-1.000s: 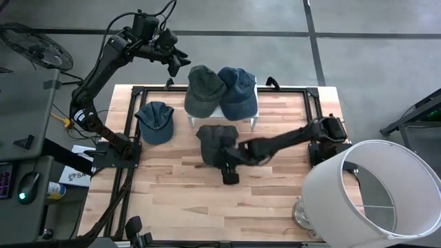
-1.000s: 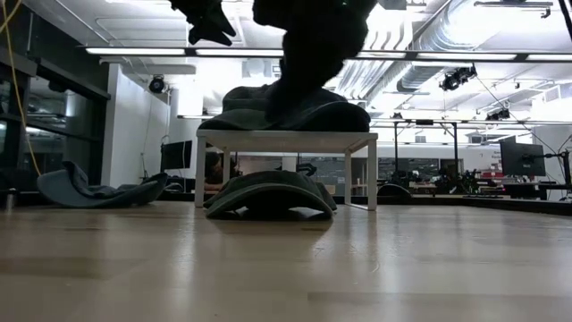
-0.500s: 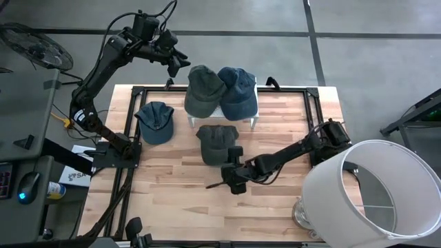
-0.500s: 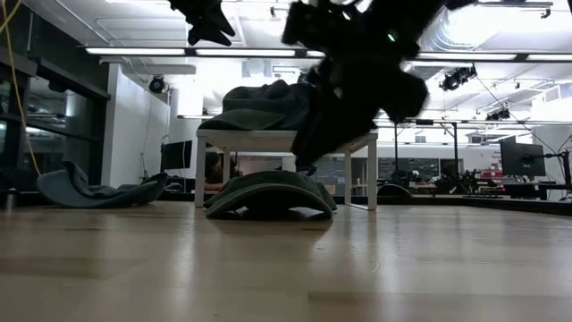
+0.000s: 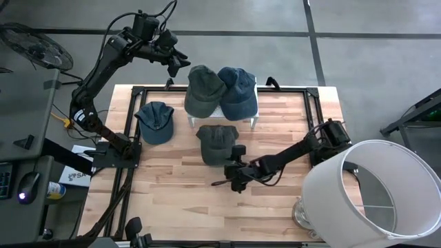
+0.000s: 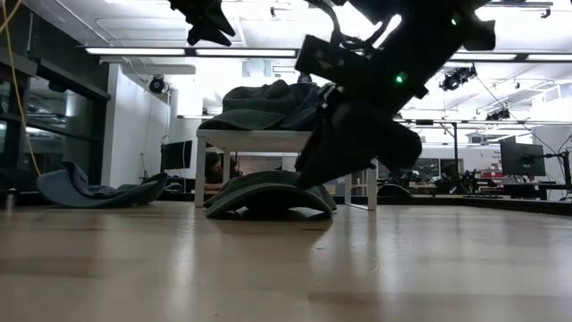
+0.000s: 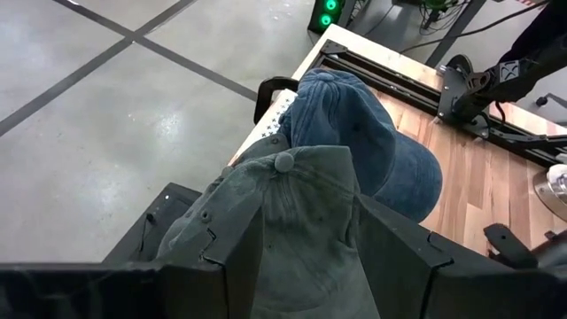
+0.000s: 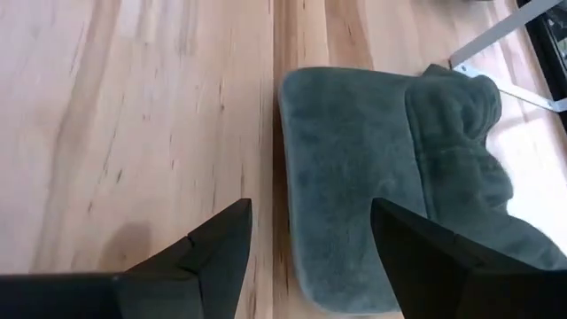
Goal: Pick & Place hat
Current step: Put the gray cap on the shelf
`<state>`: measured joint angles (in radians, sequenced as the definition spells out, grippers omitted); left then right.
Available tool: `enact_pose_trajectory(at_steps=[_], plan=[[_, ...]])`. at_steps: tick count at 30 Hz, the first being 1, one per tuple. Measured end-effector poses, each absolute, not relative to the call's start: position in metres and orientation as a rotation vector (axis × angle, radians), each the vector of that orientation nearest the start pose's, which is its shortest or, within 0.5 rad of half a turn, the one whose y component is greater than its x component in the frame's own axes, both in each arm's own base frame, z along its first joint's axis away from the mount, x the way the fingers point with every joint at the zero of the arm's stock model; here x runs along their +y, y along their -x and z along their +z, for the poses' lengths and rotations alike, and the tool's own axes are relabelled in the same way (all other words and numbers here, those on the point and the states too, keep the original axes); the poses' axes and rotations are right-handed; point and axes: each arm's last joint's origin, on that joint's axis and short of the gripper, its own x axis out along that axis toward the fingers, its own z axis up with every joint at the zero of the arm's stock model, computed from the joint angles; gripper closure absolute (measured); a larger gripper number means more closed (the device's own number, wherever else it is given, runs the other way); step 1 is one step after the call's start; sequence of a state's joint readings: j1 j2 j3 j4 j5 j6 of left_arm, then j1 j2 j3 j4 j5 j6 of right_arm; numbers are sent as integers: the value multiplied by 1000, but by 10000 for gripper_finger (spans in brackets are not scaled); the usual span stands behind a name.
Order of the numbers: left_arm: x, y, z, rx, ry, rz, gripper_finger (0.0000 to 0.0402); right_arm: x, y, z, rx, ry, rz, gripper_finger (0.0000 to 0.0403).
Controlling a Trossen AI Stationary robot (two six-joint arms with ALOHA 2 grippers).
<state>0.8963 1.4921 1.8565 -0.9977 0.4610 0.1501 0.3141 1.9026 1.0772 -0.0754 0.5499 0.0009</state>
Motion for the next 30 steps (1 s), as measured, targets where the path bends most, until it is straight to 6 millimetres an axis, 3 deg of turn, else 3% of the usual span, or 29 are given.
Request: enact_pose_trajectory(at_steps=[10,18,24,30], plan=[[212,-186,455,524,260,382,231,83,-357,123,810,343,-242,178],[213,-186,455,522,263,383,231,75,-358,122,807,337,-277,184],[212,-187,455,522,264,383,231,76,-358,123,802,345,-295,227],[212,-187,455,522,264,383,231,81,-357,124,781,315,-325,306]])
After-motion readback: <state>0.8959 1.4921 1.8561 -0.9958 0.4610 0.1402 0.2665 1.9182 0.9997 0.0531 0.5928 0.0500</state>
